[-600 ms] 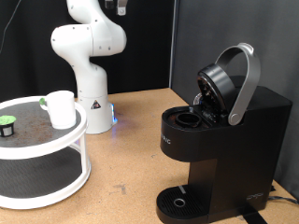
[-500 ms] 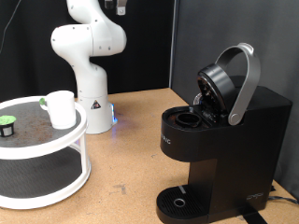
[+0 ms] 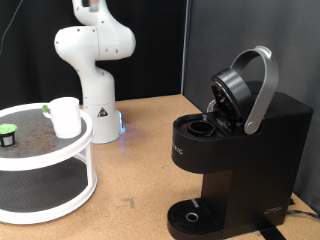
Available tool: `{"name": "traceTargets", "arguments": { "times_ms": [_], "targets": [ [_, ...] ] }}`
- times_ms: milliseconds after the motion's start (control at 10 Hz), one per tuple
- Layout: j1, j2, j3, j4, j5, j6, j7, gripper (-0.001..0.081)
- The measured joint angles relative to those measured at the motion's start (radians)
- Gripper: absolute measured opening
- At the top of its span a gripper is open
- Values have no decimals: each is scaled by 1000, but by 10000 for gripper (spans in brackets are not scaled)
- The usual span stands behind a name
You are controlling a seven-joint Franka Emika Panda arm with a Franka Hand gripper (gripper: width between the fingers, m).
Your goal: Make a cup of coffee with the keurig machine
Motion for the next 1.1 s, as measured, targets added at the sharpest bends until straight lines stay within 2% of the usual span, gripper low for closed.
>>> {"name": "traceTargets", "arguments": {
  "times_ms": [400,800,1100],
  "targets": [
    [-7,-3,-25,-1,-8,-2,-23,807],
    [-44,-20,-132,-1,-102,-26,-145,807],
    [-70,-20,-197,0,-166,-14,-188,807]
  ]
}}
